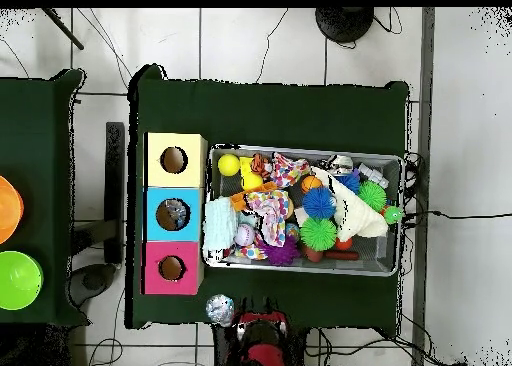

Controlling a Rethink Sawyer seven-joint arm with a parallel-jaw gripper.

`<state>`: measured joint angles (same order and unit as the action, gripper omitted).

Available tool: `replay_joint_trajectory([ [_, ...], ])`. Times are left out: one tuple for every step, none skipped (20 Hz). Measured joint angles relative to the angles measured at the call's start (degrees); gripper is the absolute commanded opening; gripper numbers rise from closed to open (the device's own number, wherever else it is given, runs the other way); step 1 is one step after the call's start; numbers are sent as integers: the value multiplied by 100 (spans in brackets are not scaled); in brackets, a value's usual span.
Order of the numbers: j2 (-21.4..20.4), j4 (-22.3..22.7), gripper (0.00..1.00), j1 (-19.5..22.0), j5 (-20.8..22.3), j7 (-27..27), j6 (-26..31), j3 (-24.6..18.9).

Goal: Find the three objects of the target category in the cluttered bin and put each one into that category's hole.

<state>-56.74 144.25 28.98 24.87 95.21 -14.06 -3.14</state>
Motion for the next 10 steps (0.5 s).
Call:
replay_joint_trajectory([
  [143,-2,100,-48,68,0,-126,102],
  [547,-12,100,-158,235,0,-456,356],
  [720,-16,100,-198,289,0,-603,461],
  [850,-17,100,-225,333,0,-713,532],
  [1113,-23,100,-275,402,0,-928,670],
  [1374,-31,100,-320,463,0,-1147,804],
  [1543,-35,100,-345,502,0,-1291,883],
  [1668,-39,100,-361,524,0,-1390,940],
  [1984,-55,100,-398,571,0,-1640,1081],
  [2210,-75,100,-424,599,0,-1799,1178],
])
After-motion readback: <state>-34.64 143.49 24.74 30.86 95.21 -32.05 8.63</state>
